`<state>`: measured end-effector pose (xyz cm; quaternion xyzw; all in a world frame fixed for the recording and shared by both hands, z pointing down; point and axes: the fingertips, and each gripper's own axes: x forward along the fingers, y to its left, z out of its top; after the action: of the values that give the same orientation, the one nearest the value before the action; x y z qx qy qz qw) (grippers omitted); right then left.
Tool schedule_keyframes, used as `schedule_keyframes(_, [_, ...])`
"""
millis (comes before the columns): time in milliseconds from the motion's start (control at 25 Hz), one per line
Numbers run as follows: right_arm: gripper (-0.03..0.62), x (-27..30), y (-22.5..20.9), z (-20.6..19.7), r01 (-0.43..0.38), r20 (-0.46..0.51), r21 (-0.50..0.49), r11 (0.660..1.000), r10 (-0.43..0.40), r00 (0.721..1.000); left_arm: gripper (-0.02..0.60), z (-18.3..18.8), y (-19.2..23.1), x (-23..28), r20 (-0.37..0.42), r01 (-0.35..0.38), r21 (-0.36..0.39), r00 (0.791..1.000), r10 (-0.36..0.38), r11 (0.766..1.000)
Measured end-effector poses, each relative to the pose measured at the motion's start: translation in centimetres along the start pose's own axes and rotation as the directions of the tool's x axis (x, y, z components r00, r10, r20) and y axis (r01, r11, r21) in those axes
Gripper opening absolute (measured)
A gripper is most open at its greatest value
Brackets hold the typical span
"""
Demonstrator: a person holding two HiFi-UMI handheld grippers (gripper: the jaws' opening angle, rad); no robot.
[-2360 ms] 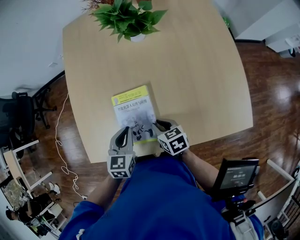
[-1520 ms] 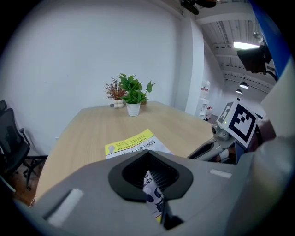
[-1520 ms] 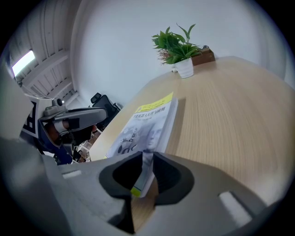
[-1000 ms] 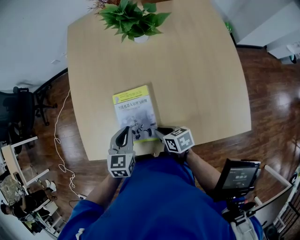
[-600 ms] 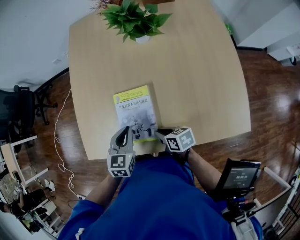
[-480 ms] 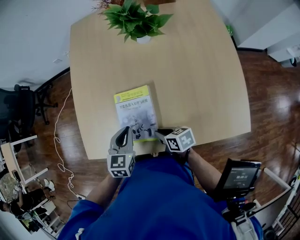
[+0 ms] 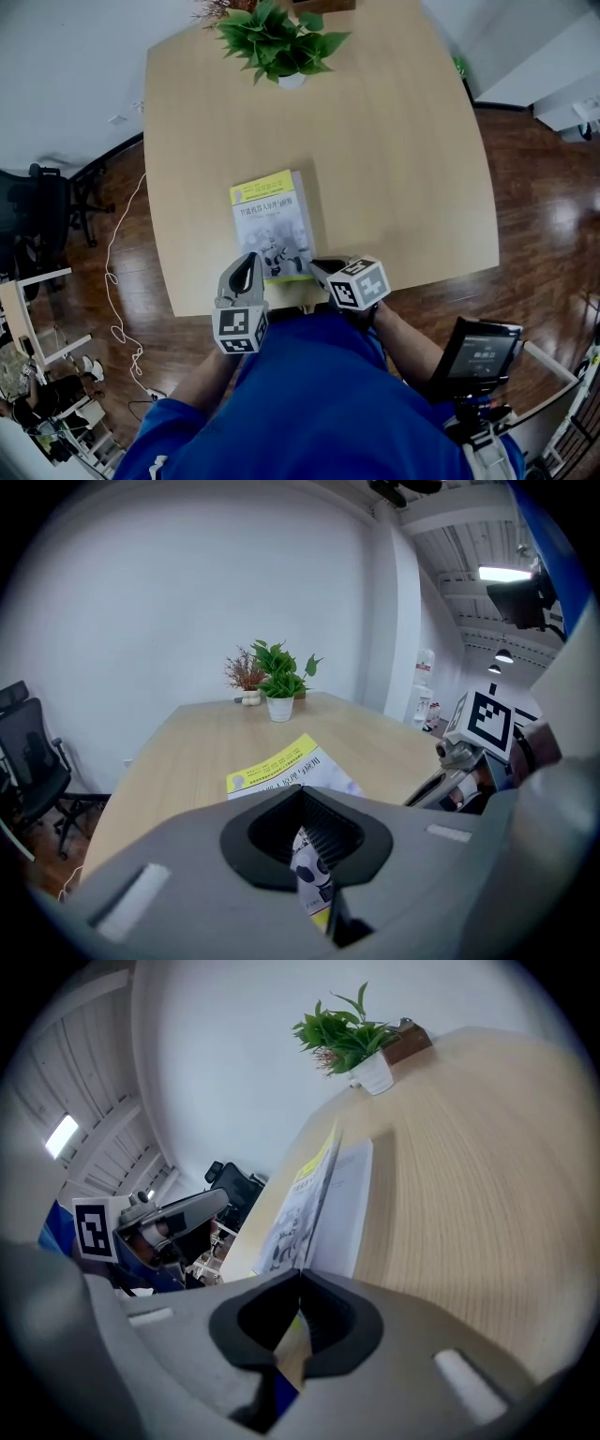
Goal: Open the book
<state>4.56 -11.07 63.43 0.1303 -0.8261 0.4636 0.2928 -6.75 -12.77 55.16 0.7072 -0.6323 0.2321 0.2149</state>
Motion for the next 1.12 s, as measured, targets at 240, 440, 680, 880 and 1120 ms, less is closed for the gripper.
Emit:
schedule_keyframes(240, [0.005, 0.0, 0.7, 0.7, -0.003, 0.012, -0.046, 0.999, 0.004, 1.0, 0.006, -0.1, 0.4, 0.1, 0.013, -0.015, -0.007, 1.0, 0.016, 1.0])
schedule_keyframes(440, [0.005, -0.1, 1.8, 1.6, -0.017, 0.026, -0.08, 0.997, 0.019, 0.999, 0.006, -0.1, 1.1, 0.1, 0.035, -0.032, -0.014, 0.999, 0.033, 0.999])
schedule_keyframes(680, [0.005, -0.5, 5.3, 2.0, -0.011, 0.038, -0.122, 0.992, 0.016, 0.999, 0.006, 0.2, 2.2, -2.1, 0.068, -0.03, -0.036, 0.997, 0.033, 0.999])
schedule_keyframes(880, [0.004, -0.2, 9.2, 2.0, 0.012, 0.055, -0.149, 0.989, -0.004, 0.998, 0.006, -0.2, 3.7, -4.7, 0.093, -0.007, -0.055, 0.996, 0.013, 0.998])
schedule_keyframes(1120, [0.003, 1.2, 12.2, 3.0, 0.025, 0.066, -0.183, 0.983, -0.013, 0.998, 0.006, -0.5, 6.3, -5.9, 0.115, -0.001, -0.076, 0.993, 0.01, 0.997])
